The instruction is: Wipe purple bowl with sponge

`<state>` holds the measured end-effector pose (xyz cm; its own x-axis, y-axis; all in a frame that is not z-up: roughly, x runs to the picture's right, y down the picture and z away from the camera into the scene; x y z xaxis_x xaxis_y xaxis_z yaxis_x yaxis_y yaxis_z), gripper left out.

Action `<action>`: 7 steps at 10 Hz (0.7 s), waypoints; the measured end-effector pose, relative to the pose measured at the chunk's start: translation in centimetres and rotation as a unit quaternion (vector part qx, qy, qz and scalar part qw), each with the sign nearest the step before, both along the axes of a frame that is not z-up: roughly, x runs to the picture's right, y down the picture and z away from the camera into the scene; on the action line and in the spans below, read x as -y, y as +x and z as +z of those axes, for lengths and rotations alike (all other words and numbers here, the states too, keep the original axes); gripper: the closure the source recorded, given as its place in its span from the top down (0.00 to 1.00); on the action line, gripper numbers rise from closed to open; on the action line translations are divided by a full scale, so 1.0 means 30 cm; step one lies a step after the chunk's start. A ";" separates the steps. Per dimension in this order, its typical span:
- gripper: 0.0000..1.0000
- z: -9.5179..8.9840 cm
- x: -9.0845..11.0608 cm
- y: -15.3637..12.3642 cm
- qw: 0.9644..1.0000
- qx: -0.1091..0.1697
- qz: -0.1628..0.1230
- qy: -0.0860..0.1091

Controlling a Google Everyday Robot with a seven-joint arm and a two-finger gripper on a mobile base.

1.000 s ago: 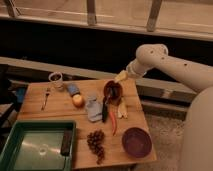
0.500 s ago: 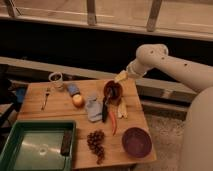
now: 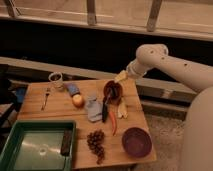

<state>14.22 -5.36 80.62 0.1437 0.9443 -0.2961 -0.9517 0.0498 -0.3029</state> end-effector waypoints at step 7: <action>0.80 -0.006 0.002 0.001 1.000 -0.005 -0.008 0.004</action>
